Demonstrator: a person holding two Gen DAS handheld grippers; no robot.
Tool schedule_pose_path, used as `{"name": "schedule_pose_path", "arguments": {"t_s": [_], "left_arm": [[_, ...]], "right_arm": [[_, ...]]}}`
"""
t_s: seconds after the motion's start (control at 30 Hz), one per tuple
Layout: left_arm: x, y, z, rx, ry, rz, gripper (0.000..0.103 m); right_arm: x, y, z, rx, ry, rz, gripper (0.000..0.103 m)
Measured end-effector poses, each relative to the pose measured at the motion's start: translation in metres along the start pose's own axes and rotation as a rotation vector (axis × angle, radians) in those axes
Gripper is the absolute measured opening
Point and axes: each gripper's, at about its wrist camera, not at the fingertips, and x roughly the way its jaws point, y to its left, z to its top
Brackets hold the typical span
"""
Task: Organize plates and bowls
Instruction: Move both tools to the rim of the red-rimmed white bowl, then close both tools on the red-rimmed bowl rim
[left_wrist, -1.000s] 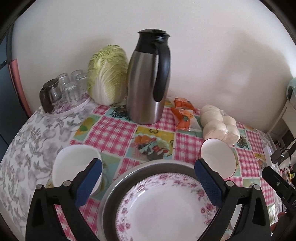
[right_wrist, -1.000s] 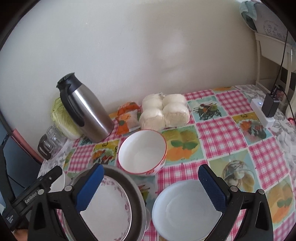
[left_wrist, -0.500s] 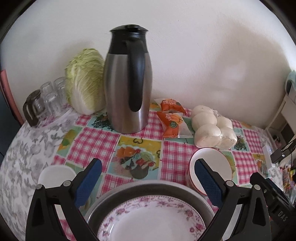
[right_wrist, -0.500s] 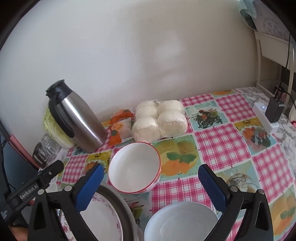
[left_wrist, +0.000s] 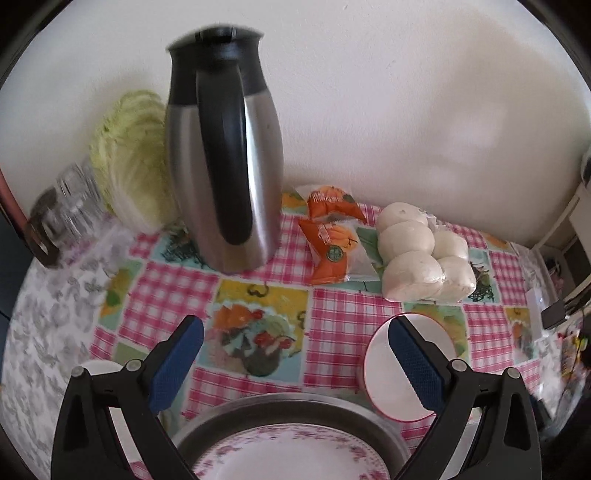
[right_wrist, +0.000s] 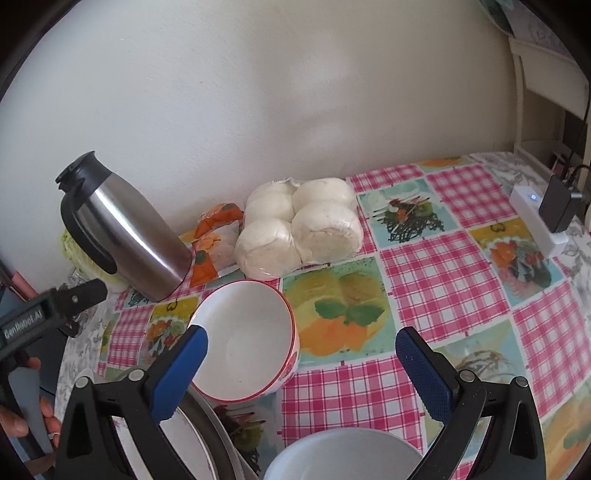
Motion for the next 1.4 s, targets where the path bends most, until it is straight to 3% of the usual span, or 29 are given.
{"name": "schedule_pose_path", "arguments": {"t_s": [0.17, 0.27, 0.4, 0.53, 0.67, 0.83, 0.9, 1.03, 1.27, 1.4], "left_arm": [[0.018, -0.013, 0.000, 0.022, 0.073, -0.022, 0.100], [0.033, -0.027, -0.004, 0.068, 0.124, -0.041, 0.100], [0.052, -0.047, -0.015, 0.150, 0.159, 0.027, 0.100], [0.068, -0.054, -0.020, 0.166, 0.184, 0.049, 0.098], [0.084, -0.056, -0.023, 0.177, 0.224, 0.064, 0.076], [0.101, -0.059, -0.027, 0.172, 0.262, 0.066, 0.073], [0.108, -0.058, -0.027, 0.169, 0.280, 0.058, 0.061], [0.117, -0.062, -0.028, 0.159, 0.307, 0.014, 0.049], [0.127, -0.080, -0.036, 0.213, 0.336, -0.018, 0.016], [0.128, -0.085, -0.039, 0.218, 0.325, -0.034, 0.015]], "right_arm": [[0.016, 0.002, -0.002, 0.003, 0.054, -0.003, 0.103], [0.024, 0.000, -0.005, 0.019, 0.085, -0.014, 0.094], [0.033, -0.003, -0.008, 0.031, 0.109, -0.015, 0.085], [0.040, -0.003, -0.011, 0.025, 0.130, -0.019, 0.075], [0.051, -0.001, -0.015, 0.019, 0.166, -0.013, 0.070], [0.067, -0.007, -0.020, 0.055, 0.225, -0.011, 0.065], [0.070, -0.007, -0.020, 0.056, 0.232, -0.002, 0.065], [0.075, -0.005, -0.020, 0.055, 0.241, 0.021, 0.061], [0.083, 0.002, -0.021, 0.046, 0.252, 0.045, 0.052], [0.086, 0.011, -0.023, 0.028, 0.259, 0.057, 0.037]]}}
